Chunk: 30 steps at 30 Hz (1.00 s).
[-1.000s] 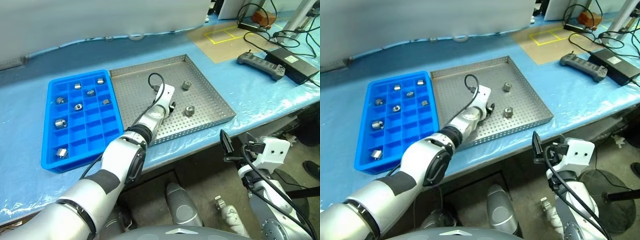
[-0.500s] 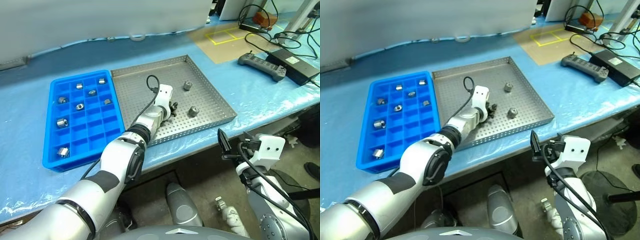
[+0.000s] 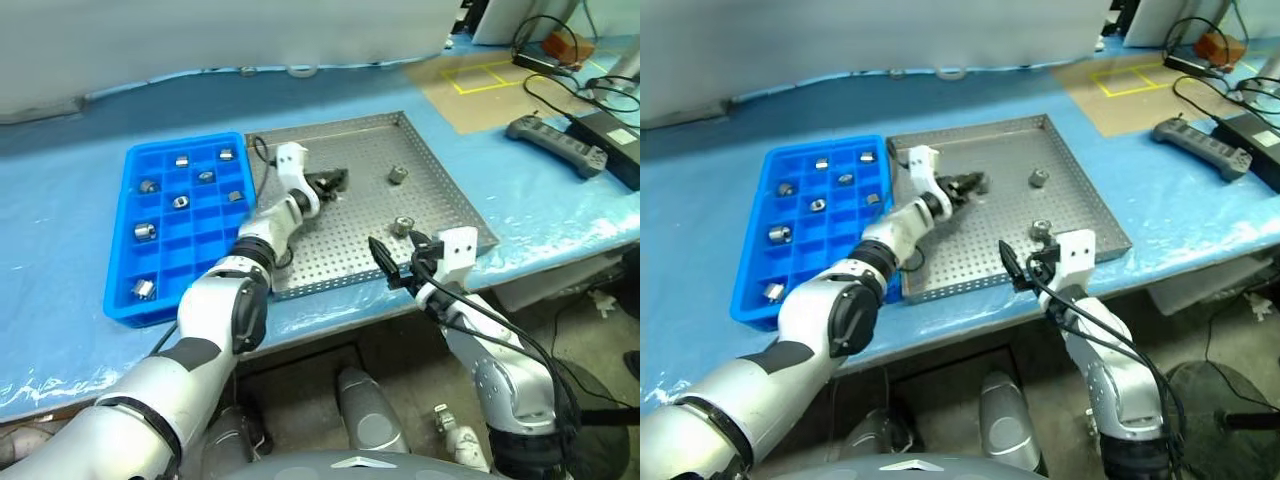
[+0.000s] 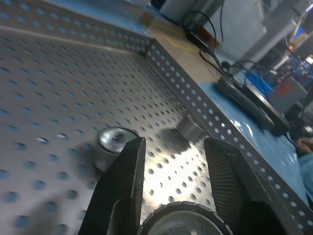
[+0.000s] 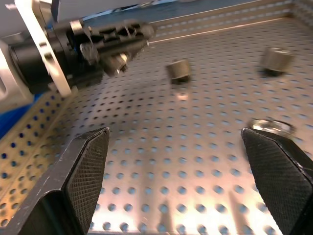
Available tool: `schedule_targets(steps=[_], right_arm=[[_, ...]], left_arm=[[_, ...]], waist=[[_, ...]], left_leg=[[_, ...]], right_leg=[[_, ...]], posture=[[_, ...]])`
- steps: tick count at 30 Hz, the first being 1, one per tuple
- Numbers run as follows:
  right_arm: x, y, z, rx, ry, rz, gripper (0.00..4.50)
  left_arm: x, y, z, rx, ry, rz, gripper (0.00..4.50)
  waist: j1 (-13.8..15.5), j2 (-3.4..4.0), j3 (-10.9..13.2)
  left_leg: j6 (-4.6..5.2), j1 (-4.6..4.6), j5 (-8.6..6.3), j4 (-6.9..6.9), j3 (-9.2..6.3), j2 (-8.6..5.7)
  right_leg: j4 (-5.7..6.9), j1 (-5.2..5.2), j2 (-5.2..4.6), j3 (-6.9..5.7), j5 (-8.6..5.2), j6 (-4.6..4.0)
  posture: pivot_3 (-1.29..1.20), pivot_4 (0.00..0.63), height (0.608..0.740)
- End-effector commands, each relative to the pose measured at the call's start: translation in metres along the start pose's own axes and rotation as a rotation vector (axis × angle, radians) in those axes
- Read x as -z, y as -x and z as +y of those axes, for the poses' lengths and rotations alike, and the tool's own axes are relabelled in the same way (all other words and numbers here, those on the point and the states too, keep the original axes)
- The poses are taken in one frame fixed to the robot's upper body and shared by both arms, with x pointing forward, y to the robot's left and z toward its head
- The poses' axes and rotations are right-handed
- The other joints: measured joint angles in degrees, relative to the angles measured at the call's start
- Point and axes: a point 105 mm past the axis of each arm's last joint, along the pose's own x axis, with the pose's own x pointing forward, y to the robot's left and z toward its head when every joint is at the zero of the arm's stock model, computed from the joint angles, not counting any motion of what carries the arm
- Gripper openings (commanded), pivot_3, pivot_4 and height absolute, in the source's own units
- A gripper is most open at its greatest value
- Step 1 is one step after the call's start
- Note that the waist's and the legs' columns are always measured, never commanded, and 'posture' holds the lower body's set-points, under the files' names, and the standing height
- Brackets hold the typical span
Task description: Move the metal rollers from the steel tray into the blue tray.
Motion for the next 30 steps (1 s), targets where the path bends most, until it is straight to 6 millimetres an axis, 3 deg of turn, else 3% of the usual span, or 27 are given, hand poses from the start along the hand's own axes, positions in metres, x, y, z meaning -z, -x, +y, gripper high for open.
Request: schedule_targets(steps=[1,8,11,19,22,30], right_arm=[[-0.007,-0.009,0.010,-0.075,0.013,-0.021,4.50],[-0.006,-0.015,0.012,-0.109,0.028,-0.016,4.50],[-0.005,-0.016,0.013,-0.110,0.019,-0.017,4.50],[0.000,-0.022,0.019,-0.159,0.019,0.005,4.50],[0.002,-0.026,0.022,-0.178,0.016,0.011,4.50],[0.003,-0.030,0.025,-0.205,0.021,0.016,4.50]], left_arm=[[-0.019,0.006,0.003,0.037,0.002,-0.067,1.64],[-0.022,0.015,0.009,0.062,0.000,-0.081,1.64],[-0.029,0.016,0.010,0.066,-0.002,-0.100,1.64],[-0.052,0.031,0.023,0.016,-0.087,-0.195,1.64],[-0.050,0.040,0.033,-0.060,-0.160,-0.204,1.64],[-0.035,0.056,0.041,-0.119,-0.147,-0.193,1.64]], waist=[[2.4,0.00,0.0],[12.2,0.04,0.0],[15.1,0.04,0.0],[18.1,0.05,0.0],[18.4,0.06,0.0],[19.3,0.06,0.0]], left_leg=[[0.01,0.00,0.00,0.06,0.00,0.02],[0.06,-0.07,-0.03,0.59,0.06,0.13],[0.02,-0.02,0.00,0.62,0.17,0.13],[-0.40,0.06,0.12,0.50,0.31,0.17],[-0.53,0.06,0.20,0.34,0.31,0.25],[-0.97,0.01,0.50,-0.02,0.35,0.85]], right_leg=[[0.05,0.00,0.00,-0.01,0.00,0.00],[0.83,-0.16,0.00,0.11,-0.03,-0.11],[0.83,-0.19,0.02,0.24,0.11,-0.34],[0.84,-0.33,0.07,0.78,0.20,-0.48],[0.84,-0.40,0.14,0.93,0.20,-0.47],[0.83,-0.68,0.75,0.91,0.21,-0.46]], posture=[[-0.30,0.150,0.740],[-0.28,0.150,0.740],[-0.28,0.150,0.740],[-0.20,0.150,0.740],[-0.17,0.150,0.740],[-0.15,0.150,0.740]])
